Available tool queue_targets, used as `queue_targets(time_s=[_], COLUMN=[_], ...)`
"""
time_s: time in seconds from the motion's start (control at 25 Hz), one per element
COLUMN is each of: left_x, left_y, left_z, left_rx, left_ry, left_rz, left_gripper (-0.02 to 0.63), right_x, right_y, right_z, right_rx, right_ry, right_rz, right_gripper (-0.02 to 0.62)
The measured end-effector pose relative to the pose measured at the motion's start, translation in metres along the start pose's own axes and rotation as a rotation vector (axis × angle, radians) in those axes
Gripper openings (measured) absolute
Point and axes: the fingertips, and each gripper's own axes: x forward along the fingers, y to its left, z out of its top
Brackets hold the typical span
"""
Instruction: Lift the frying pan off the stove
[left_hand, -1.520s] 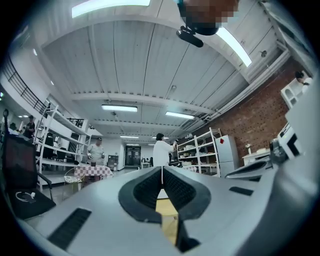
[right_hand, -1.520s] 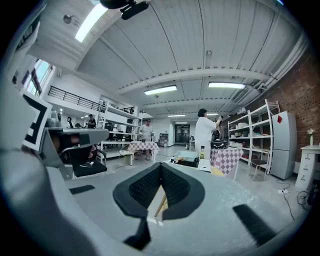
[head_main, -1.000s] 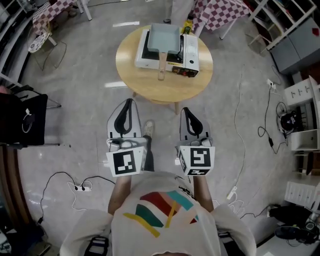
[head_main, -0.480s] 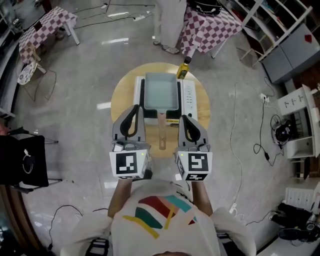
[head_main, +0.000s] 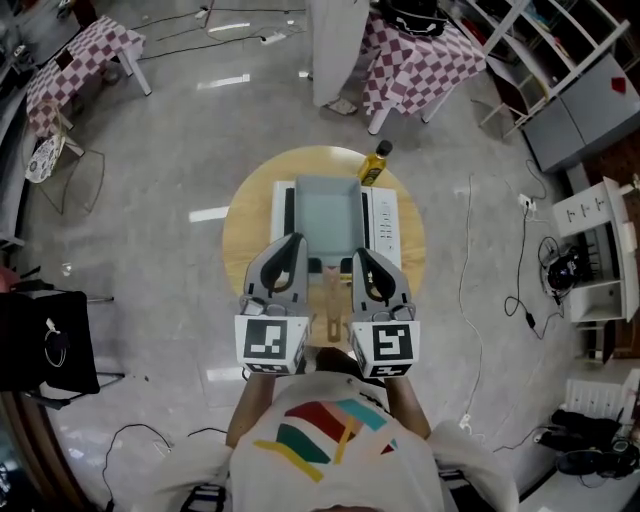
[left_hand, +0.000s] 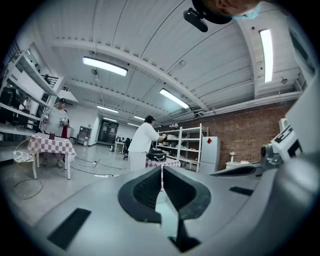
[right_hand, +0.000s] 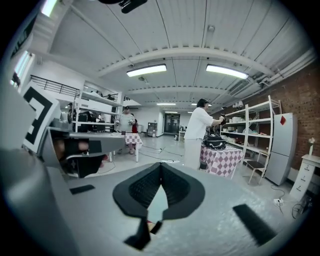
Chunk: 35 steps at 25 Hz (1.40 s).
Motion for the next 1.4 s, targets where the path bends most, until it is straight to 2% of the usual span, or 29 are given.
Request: queue_targets(time_s=[0.2, 0.44, 0.56, 0.64, 0.84, 0.96, 1.08, 1.28, 1.4], left_x=[0.012, 0.018, 0.022, 0.026, 0.027, 0.028, 0.028, 0.013, 0.007], left_y=[-0.002, -0.006, -0.007, -0.008, 0.002, 0.012, 0.016, 0.012, -0.007], left_z=[0.010, 0.015, 0.011, 0.005, -0.017, -0.035, -0.061, -0.117, -0.143], left_rx=[0.036, -0.056, -0.131, -0.177, -0.242, -0.320, -0.433, -0.603, -0.749], left_ry=[-0.020, -0.008, 0.013, 0.047, 0.161, 0.216, 0.271, 0.411, 0.492], left_rz=[0.007, -0.019, -0.053, -0.094, -0.146, -0.187, -0.227, -0.261, -0.332], left_gripper=[0.009, 0.011, 0.015, 0.112, 0.196, 0.232, 0.265, 0.275, 0.275], right_x=[0.011, 0.011, 0.010, 0.009, 0.006, 0.004, 0.001, -0.006, -0.008], right_y=[-0.011, -0.021, -0.028, -0.033, -0.033, -0.037, -0.044, -0.050, -0.058], right_z=[0.013, 0.015, 0.012, 0.010, 0.006, 0.002, -0.005, -0.008, -0.011], right_rx=[0.000, -0.012, 0.002, 0.007, 0.009, 0.008, 0.007, 0.015, 0.025], right_ry=[-0.041, -0.048, -0.041, -0.039, -0.015, -0.004, 0.012, 0.009, 0.011], right_rz=[0.017, 0.027, 0.022, 0.010, 0.009, 0.001, -0.011, -0.021, -0.029], right_gripper=[-0.002, -0.002, -0.002, -0.002, -0.002, -0.002, -0.002, -0.002, -0.002])
